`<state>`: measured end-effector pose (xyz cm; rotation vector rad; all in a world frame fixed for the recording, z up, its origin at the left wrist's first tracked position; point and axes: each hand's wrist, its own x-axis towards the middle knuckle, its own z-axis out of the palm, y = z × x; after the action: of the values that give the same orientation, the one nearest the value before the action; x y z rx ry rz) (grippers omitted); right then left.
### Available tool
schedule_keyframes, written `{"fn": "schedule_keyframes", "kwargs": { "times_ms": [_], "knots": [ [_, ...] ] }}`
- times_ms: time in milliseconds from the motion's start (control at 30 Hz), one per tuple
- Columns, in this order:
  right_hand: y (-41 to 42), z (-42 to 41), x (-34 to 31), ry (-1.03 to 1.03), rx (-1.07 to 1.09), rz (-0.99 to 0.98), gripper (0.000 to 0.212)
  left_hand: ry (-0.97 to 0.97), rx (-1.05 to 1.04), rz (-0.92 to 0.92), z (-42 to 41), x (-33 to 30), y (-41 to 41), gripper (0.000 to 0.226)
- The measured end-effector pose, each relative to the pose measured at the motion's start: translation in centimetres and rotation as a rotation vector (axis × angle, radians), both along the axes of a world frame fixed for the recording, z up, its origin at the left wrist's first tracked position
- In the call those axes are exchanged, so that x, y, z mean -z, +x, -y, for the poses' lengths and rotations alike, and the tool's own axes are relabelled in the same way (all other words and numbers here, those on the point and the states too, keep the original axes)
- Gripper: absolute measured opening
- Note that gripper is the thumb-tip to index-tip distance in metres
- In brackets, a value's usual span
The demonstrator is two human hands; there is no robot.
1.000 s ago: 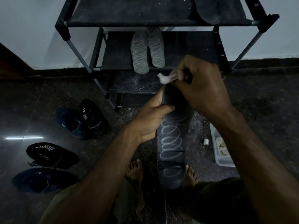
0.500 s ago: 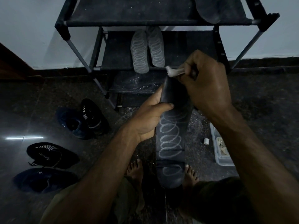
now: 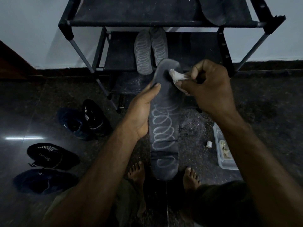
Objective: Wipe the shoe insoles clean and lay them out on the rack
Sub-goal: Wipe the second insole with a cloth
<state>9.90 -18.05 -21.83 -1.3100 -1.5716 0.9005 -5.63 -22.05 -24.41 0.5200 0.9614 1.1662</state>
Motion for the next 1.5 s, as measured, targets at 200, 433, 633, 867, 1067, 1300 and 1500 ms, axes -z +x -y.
{"fn": "schedule_keyframes", "kwargs": {
  "times_ms": [200,433,633,867,1067,1300,1500],
  "knots": [
    [-0.4,0.1,0.3,0.004,0.045,0.036,0.034,-0.014,0.003,-0.026,0.0,0.2,-0.1,0.039],
    [-0.3,0.2,-0.2,0.013,0.049,0.068,0.034,0.001,-0.004,-0.041,0.0,0.1,0.0,0.041],
    [-0.1,0.2,-0.3,0.069,0.157,-0.05,0.029,-0.032,0.074,0.083,0.3,-0.3,0.3,0.046],
    [0.5,-0.7,-0.4,0.089,0.268,-0.169,0.034,-0.002,0.075,-0.015,0.8,0.1,1.5,0.032],
    [0.0,-0.1,0.5,0.126,0.204,-0.052,0.03,0.041,-0.027,-0.136,0.6,0.0,1.0,0.029],
    [-2.4,1.6,0.9,0.226,-0.006,0.198,0.026,-0.039,-0.107,-0.058,0.2,0.1,-0.3,0.052],
    [-1.3,1.0,0.6,0.283,0.069,0.263,0.024,-0.031,-0.089,-0.106,0.2,0.0,-0.2,0.048]
  ]
}}
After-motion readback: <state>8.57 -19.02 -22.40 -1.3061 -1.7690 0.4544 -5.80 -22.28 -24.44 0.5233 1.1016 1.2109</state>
